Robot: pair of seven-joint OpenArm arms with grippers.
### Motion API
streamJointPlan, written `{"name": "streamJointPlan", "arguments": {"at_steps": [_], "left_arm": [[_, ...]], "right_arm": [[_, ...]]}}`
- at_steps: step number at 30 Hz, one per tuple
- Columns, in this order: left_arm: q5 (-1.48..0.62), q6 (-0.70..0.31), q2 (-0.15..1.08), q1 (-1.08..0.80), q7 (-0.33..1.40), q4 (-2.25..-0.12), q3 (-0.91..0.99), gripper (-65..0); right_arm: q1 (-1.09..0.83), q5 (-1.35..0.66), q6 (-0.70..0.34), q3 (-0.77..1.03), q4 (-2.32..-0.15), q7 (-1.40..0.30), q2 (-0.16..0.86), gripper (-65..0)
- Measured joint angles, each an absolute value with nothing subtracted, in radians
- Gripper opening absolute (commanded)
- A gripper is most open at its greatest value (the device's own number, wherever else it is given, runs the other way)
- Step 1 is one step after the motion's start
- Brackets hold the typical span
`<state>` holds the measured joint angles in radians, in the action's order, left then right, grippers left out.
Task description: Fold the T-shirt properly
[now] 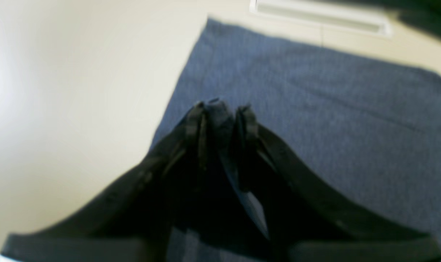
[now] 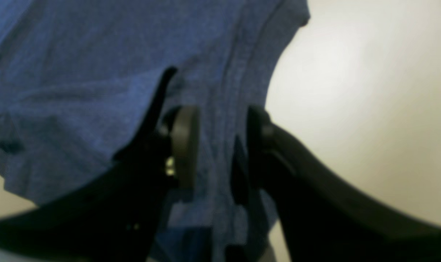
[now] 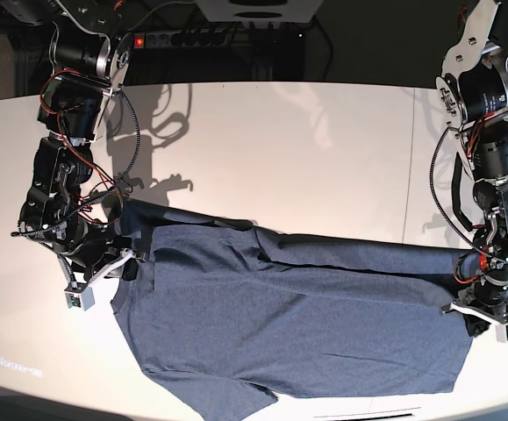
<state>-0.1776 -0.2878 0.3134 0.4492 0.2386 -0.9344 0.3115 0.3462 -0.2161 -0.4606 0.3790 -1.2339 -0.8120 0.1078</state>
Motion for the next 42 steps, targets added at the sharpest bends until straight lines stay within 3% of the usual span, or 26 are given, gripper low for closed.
{"name": "streamJointPlan", "arguments": {"at_steps": [6,11,14,26,34,42], "left_arm": [[-0.148,-0.288,0.313,0.447,0.36,-0.934,0.311,-48.2],[-0.126,-0.295,0.313,0.447,0.36,-0.934,0.311,-48.2],[-0.126,-0.35,0.313,0.448,0.393,-0.934,0.311,-48.2],[-0.079,-0.353,0.313,0.449,0.479,-0.934,0.311,-48.2],[-0.086,-0.353,0.313,0.449,0.316,-0.934,0.311,-48.2],[-0.079,-0.353,0.313,0.448,0.322,-0.934,0.311,-48.2]], "right_arm": [[0.345,-0.216,-0.461,0.379,-1.234,-0.812,0.108,-42.5],[0.344,-0.216,-0.461,0.379,-1.234,-0.813,0.107,-42.5],[0.344,-0.216,-0.461,0.379,-1.234,-0.813,0.108,-42.5],[0.344,-0.216,-0.461,0.379,-1.234,-0.823,0.108,-42.5],[0.344,-0.216,-0.461,0.379,-1.234,-0.823,0.108,-42.5],[0.344,-0.216,-0.461,0.379,-1.234,-0.823,0.108,-42.5]]}}
